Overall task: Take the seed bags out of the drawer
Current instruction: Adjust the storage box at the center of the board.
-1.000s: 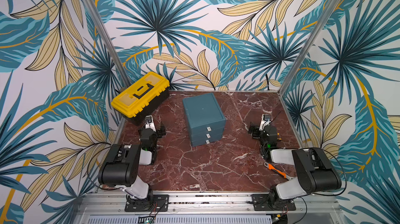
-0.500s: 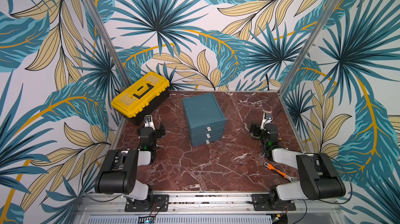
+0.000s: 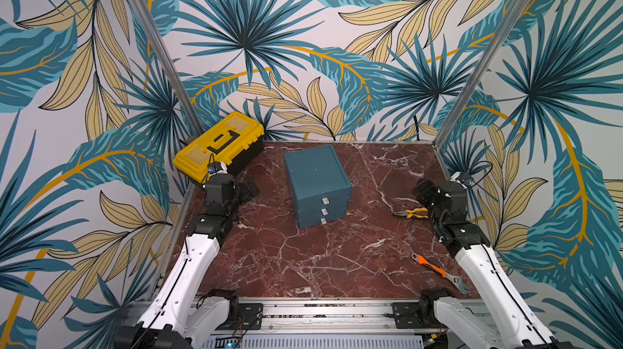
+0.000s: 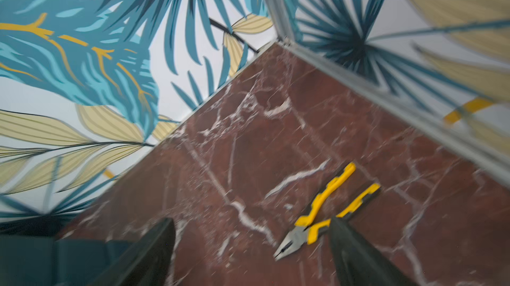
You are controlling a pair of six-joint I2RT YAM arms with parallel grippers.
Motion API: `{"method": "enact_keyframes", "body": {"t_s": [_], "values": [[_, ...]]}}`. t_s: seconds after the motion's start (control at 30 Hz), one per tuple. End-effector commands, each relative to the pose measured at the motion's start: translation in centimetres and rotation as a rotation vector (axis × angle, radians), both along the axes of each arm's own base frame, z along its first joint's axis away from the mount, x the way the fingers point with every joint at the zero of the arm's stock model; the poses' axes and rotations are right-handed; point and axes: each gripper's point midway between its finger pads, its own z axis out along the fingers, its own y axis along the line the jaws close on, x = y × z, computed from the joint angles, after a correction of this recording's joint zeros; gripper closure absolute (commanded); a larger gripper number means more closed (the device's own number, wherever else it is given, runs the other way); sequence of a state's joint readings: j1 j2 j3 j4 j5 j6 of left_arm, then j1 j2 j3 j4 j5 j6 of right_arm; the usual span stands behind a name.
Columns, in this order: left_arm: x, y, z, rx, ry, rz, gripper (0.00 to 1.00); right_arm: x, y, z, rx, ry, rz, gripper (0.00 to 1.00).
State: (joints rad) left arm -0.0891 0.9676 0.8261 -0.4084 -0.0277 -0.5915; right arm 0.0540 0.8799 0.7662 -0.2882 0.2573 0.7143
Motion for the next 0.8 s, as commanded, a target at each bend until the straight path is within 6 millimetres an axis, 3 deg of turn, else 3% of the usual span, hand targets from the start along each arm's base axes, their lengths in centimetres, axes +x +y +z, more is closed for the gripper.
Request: {"method": "enact_keyframes", "body": {"t_s": [0.0,0.17,0.33,0.43,0.6,0.77], "values": [[-3.1,-4.6,0.6,-0.246,0.138,-0.122,0.00,-0.7,5.8,-1.4,0.324,0.067,0.194,0.20],[-4.5,-8.2,3.5,-0.315,0.173,-0.258,0.00,0.0,12.9,0.5,0.471,0.105,0.397,0.29],[-4.6,-10.0,5.7,-0.394,0.149,-0.307,0.00,0.2,20.0,2.5,0.519,0.099,0.565,0.37],[-3.8,-10.4,6.5,-0.418,0.130,-0.315,0.00,0.1,22.0,2.2,0.518,0.115,0.614,0.55],[-0.9,-10.7,9.3,-0.369,0.094,-0.322,0.00,-0.4,23.0,0.3,0.479,0.220,0.657,0.84],[4.5,-9.8,11.9,-0.187,0.050,-0.291,0.03,-0.8,23.6,-1.4,0.467,0.289,0.669,0.91]]}}
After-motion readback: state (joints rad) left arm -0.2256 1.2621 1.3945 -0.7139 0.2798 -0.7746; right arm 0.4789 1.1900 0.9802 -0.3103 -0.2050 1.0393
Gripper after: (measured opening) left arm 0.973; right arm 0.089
